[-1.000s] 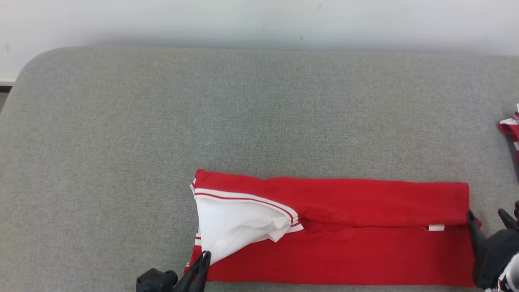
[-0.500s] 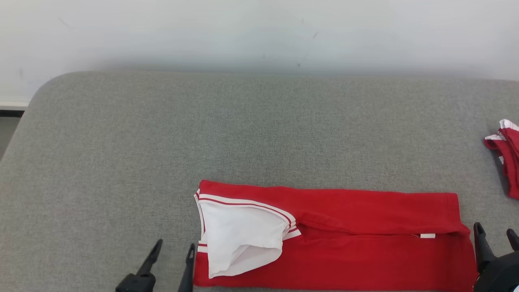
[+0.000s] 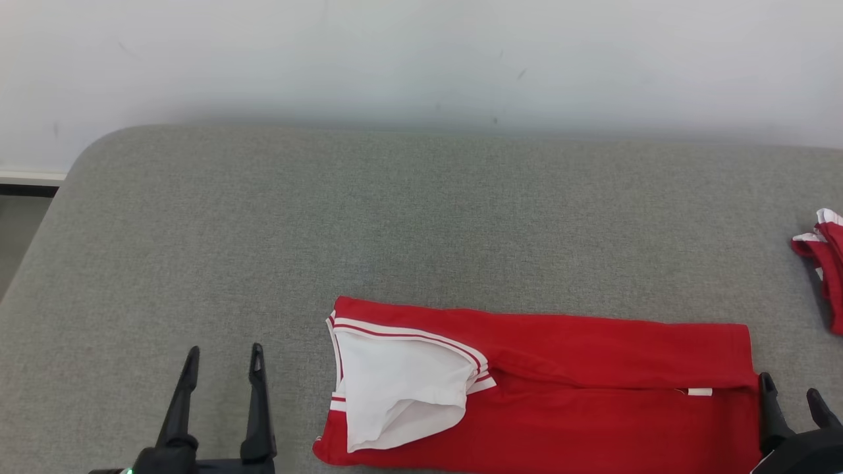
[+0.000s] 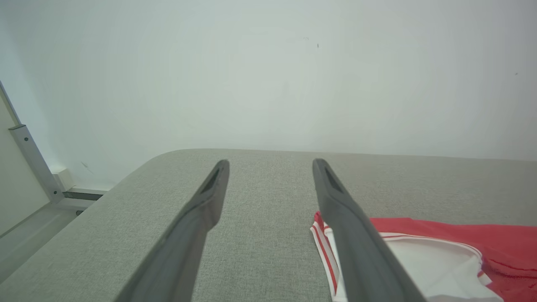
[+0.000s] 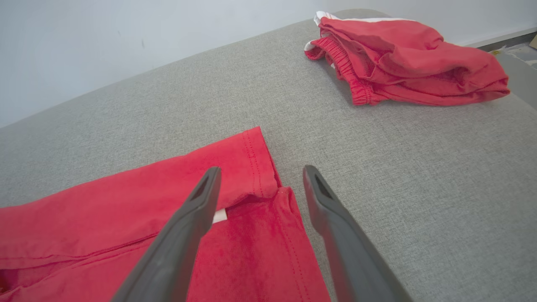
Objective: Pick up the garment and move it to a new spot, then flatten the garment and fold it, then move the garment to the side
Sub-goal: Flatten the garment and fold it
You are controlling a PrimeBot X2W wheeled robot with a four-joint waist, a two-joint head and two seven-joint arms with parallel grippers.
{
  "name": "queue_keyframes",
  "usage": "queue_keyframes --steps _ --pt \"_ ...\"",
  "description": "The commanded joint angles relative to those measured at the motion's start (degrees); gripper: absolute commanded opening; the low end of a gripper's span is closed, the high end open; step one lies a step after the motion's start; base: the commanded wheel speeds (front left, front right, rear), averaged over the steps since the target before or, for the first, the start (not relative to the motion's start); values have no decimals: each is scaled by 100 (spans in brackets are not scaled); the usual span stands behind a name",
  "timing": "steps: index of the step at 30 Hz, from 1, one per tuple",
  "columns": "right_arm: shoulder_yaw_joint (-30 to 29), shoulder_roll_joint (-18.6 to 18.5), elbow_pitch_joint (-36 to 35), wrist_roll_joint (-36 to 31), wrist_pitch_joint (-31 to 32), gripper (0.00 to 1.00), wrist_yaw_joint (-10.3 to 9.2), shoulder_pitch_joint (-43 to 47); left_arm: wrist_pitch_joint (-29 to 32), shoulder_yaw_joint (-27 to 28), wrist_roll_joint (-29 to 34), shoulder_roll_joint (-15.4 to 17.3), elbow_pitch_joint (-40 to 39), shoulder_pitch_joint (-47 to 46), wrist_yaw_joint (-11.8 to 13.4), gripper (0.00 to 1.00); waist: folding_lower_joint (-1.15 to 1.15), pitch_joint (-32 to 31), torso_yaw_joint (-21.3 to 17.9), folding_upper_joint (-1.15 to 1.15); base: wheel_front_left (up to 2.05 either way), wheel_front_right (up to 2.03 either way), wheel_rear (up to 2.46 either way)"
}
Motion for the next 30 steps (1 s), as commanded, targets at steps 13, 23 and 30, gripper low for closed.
queue_keyframes --steps 13,23,30 --pt "47 -119 532 -350 334 100 4 -577 -15 1261 781 -1004 515 389 -1489 100 0 141 -33 0 0 0 0" --pt "-158 -265 743 -793 1573 100 4 -980 -15 1639 1187 -1403 917 270 -2047 100 0 359 2 0 0 0 0" --pt "-151 -346 812 -919 2195 100 4 -1121 -15 1800 1350 -1537 1018 208 -2240 100 0 455 38 0 0 0 0"
